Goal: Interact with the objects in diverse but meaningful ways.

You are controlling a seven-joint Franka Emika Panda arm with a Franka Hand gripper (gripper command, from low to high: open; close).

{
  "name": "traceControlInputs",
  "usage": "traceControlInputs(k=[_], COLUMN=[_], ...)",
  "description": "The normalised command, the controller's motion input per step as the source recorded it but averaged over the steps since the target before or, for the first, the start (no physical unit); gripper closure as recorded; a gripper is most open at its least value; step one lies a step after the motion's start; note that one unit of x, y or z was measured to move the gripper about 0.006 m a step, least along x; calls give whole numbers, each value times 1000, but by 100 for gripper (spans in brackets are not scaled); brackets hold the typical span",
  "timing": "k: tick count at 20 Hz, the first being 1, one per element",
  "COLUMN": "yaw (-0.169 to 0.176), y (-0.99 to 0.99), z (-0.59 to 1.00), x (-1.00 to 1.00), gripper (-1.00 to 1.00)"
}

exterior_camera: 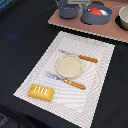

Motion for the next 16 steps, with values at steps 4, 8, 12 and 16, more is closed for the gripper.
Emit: traceControlInputs(k=[4, 8, 12, 16], yaw=[0, 0, 0, 0], y=[-567, -511, -579, -582], z=[-304, -89, 204, 282], x=[-894, -924, -788, -729], gripper=[100, 100, 100, 100])
